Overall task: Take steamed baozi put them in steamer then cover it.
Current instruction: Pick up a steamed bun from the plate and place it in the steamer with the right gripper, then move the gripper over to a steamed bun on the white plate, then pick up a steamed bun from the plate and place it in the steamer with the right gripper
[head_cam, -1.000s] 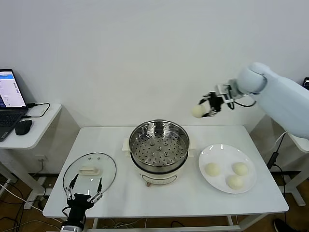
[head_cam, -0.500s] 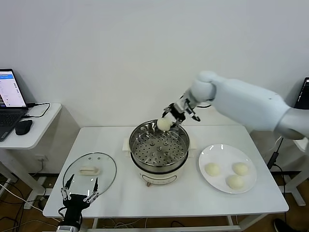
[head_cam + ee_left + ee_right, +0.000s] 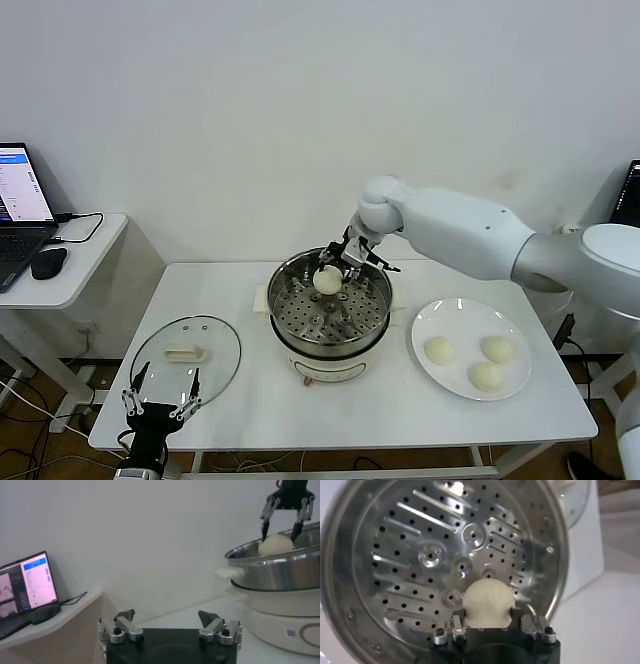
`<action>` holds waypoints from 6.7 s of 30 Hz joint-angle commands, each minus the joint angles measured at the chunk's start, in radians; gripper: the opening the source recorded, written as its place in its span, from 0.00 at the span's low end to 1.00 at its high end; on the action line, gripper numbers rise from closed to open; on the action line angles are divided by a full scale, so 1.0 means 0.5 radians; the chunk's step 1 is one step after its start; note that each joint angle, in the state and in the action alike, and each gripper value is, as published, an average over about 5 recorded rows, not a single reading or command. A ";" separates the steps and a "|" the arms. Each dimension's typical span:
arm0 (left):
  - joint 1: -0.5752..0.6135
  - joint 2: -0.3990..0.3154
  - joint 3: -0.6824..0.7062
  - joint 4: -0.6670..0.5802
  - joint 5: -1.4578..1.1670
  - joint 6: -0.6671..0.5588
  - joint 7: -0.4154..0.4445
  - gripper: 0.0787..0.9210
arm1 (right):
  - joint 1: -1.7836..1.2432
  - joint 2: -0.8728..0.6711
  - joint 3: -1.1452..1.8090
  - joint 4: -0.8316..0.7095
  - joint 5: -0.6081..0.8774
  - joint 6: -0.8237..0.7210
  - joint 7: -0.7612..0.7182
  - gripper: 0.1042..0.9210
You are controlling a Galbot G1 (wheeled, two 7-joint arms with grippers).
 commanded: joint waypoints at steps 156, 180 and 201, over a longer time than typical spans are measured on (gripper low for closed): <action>-0.084 0.147 -0.052 -0.147 -0.035 0.136 0.092 0.88 | 0.605 -0.807 0.031 1.123 1.427 -2.017 -0.051 0.58; -0.097 0.111 -0.124 -0.106 -0.101 0.134 0.098 0.88 | -0.106 0.083 0.061 0.575 1.521 -2.388 0.494 0.59; -0.075 0.094 -0.110 -0.125 -0.097 0.122 0.098 0.88 | -0.091 0.017 0.078 0.613 1.483 -2.415 0.451 0.70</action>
